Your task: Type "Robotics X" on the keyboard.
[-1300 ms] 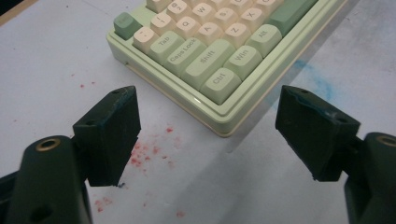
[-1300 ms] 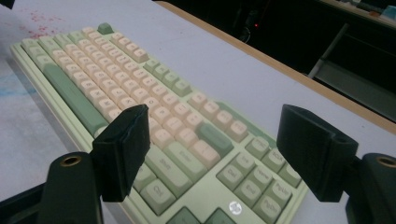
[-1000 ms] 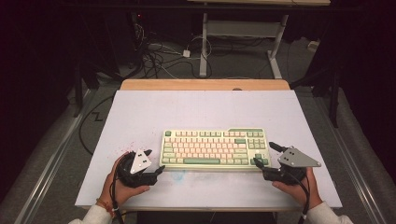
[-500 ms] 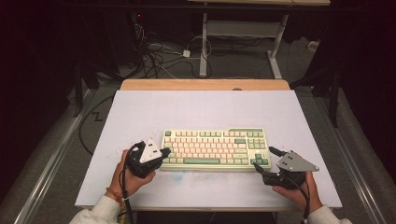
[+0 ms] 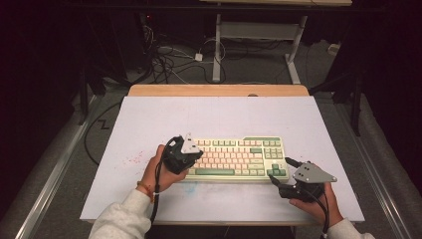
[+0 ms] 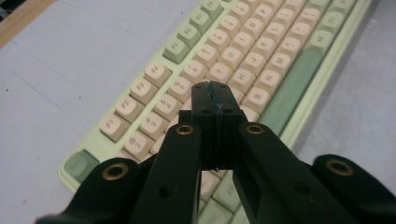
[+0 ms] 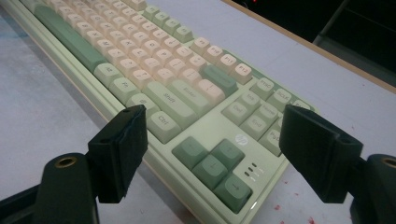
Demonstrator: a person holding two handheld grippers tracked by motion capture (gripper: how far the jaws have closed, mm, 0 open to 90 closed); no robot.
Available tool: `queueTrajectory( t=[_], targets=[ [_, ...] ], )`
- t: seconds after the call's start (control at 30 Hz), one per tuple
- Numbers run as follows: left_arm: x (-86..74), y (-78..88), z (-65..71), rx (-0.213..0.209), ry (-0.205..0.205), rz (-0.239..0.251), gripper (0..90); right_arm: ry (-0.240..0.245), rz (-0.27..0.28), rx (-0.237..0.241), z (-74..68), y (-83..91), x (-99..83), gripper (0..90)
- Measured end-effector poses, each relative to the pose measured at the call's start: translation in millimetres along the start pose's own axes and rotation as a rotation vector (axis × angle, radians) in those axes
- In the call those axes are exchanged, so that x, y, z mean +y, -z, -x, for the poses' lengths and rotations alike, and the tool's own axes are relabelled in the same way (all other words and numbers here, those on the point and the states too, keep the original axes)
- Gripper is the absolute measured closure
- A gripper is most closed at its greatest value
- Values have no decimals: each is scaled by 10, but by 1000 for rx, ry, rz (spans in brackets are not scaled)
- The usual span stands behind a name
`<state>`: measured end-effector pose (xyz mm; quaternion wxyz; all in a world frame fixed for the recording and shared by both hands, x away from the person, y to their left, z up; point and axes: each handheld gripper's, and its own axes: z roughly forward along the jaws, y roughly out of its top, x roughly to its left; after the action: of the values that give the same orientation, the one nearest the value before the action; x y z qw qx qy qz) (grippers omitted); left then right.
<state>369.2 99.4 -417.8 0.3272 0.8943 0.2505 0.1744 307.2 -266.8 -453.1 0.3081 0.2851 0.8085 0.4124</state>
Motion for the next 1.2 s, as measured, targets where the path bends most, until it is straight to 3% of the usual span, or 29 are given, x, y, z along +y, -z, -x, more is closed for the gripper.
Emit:
queueTrajectory(
  t=[0.2, 0.33, 0.47, 0.83, 1.0, 1.13, 1.2],
  targets=[
    [136, -269, -25, -23, 4, -57, 876, 6, -7, 5, -7, -10, -6, 241],
    [159, -386, -64, -32, 32, -72, 876, 9, -11, 8, -6, -16, -14, 241],
    [175, -464, -70, -32, 30, -93, 876, 9, -15, 14, -1, -24, -17, 241],
    [188, -539, -61, -28, 36, -101, 876, 18, -8, 6, -4, -17, -8, 247],
    [183, -571, -27, -10, -1, -131, 876, 23, -7, -4, -7, -11, -1, 252],
    [189, -561, -17, -4, 0, -128, 877, 16, -12, -9, 5, -10, -2, 256],
    [187, -509, -27, -9, 11, -93, 876, 19, -16, -8, 1, -11, -4, 256]
  ],
)
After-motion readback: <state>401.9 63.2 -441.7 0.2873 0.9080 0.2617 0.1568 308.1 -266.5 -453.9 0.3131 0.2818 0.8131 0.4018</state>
